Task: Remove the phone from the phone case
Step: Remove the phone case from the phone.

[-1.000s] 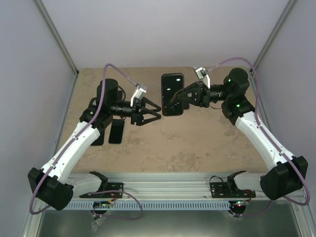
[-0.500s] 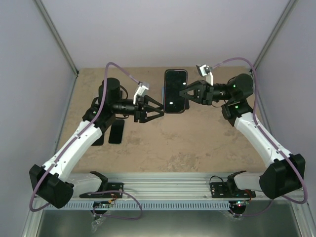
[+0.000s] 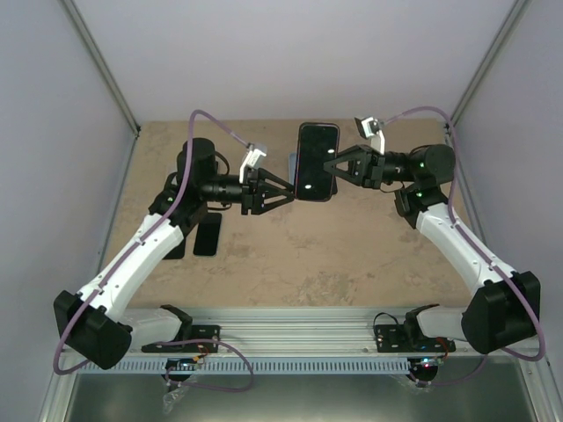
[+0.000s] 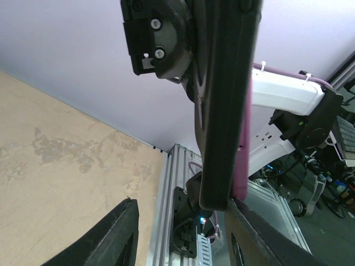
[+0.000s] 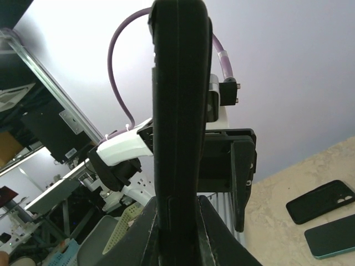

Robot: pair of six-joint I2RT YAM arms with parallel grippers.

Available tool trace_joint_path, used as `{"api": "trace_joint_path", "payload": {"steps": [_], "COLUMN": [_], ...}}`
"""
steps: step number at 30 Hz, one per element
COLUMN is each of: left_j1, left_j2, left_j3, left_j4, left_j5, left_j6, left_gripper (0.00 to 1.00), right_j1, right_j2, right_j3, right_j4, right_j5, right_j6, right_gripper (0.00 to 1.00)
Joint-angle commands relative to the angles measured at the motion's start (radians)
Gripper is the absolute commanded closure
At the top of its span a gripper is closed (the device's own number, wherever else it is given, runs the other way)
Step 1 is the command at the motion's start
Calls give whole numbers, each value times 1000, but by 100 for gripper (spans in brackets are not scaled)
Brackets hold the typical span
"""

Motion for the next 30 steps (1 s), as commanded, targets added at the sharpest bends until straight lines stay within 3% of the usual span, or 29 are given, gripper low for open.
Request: {"api": "trace_joint_path", "payload": {"steps": [1, 11, 19, 26, 30], "left_j1": [35, 51, 59, 78, 78], "left_j2": [28, 59, 78, 77, 82], "left_j3": [-5, 15, 54, 76, 127], "left_j4": [40, 59, 95, 143, 75], "left_j5": [-117, -172, -150, -87, -52], "left_j6": [-50, -96, -121, -147, -76], "left_gripper": [56, 57, 57, 58, 57], "right_j1": [18, 62, 106, 128, 145], "right_j2": [-32, -34, -35, -49, -50], "right_j3": [-8, -40, -55, -33, 15], "right_j4": [203, 212, 121, -117, -366], "right_j5": [-31, -47, -85, -122, -136], "right_j6": [128, 126, 34, -173, -381], "right_gripper": [99, 100, 99, 99, 100]}}
